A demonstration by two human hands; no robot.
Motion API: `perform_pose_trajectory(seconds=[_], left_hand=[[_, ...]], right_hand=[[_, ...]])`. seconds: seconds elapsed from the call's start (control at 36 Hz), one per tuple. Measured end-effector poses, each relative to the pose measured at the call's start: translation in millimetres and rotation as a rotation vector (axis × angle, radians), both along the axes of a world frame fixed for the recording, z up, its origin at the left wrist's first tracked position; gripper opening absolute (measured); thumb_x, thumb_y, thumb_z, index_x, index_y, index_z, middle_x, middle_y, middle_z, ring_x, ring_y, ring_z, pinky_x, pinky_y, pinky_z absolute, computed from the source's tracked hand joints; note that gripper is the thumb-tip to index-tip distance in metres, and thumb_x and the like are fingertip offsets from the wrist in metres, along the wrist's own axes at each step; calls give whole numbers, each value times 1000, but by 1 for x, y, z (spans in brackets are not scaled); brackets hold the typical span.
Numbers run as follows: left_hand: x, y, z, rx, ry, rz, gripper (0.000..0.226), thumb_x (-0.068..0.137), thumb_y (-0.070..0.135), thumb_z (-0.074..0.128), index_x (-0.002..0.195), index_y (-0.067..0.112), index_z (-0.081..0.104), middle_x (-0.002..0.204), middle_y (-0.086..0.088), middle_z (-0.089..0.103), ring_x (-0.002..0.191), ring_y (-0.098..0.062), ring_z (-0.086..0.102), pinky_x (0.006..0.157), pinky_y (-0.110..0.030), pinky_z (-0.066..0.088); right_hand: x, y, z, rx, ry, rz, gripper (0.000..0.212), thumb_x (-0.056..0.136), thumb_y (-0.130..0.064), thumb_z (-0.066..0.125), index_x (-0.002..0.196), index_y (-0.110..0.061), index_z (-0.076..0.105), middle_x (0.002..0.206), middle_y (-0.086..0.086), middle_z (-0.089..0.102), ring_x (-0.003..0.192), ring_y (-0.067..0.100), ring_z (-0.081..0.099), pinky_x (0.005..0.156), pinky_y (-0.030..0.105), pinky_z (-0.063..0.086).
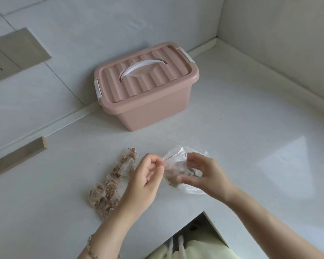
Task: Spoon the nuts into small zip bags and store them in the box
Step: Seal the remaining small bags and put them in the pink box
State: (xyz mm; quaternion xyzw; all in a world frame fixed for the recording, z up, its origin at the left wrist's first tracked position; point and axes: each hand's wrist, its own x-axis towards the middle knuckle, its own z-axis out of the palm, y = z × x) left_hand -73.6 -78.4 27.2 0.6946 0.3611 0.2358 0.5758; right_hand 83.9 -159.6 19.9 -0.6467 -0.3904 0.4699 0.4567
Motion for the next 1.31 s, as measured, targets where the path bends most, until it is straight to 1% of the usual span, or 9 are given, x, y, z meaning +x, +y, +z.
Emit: perform_pose_trajectory(seconds=[0.11,0.22,0.33,0.39,0.53,0.64,0.75,1.11,1.31], left_hand=[[18,-6,21,4,-85,119,16,92,6,52,90,23,52,77,3,69,69,-4,61,66,-10,43],[37,-6,33,-223,-161,349,34,80,3,65,105,24,53,77,1,72,63,-2,63,54,-10,44],[48,-1,40,-369,-93,423,7,80,11,68,85,16,69,77,0,73,76,-14,67,67,-26,52],[50,1,44,-400,-98,450,9,82,12,67,75,17,71,76,0,73,80,-19,67,74,-31,52],[46,5,59,-354,-104,456,10,84,11,64,77,16,69,73,-1,73,74,-15,66,70,-25,51],[33,11,71,-288,-128,450,9,85,4,61,79,7,66,63,-1,69,61,-6,62,57,-12,47],[16,18,82,-228,-179,452,10,85,7,62,77,2,67,56,3,66,57,-3,60,58,-13,47],[-37,41,102,-209,-312,522,13,79,12,69,67,15,70,60,4,68,52,-4,59,55,-12,48],[-44,45,98,-190,-325,528,16,79,11,69,63,14,69,57,4,67,51,-3,56,53,-10,44]], right_hand=[[4,10,15,40,191,-48,10,73,-1,74,75,4,65,59,2,64,52,14,55,51,21,44],[10,19,25,71,245,-150,14,71,-3,75,62,-8,65,56,5,61,52,17,56,55,26,45],[17,30,36,79,228,-202,15,70,-2,76,64,-9,64,55,1,63,57,16,61,60,26,50],[18,34,44,80,262,-196,12,72,0,74,69,-7,65,56,1,65,56,14,63,55,22,51],[14,42,64,110,287,-148,11,81,-11,66,74,-2,66,69,10,72,70,23,69,70,29,55],[4,50,76,105,262,-150,15,81,-17,65,73,-5,67,62,2,69,60,12,61,62,18,49],[-11,58,89,135,223,-154,14,82,-13,64,74,-3,68,63,5,68,60,15,60,66,25,49],[-74,74,113,191,226,-186,10,80,-9,63,72,-4,67,60,5,68,54,10,61,59,17,50],[-86,77,114,199,250,-196,11,72,-15,65,73,-4,68,62,8,67,56,14,61,67,27,50]])
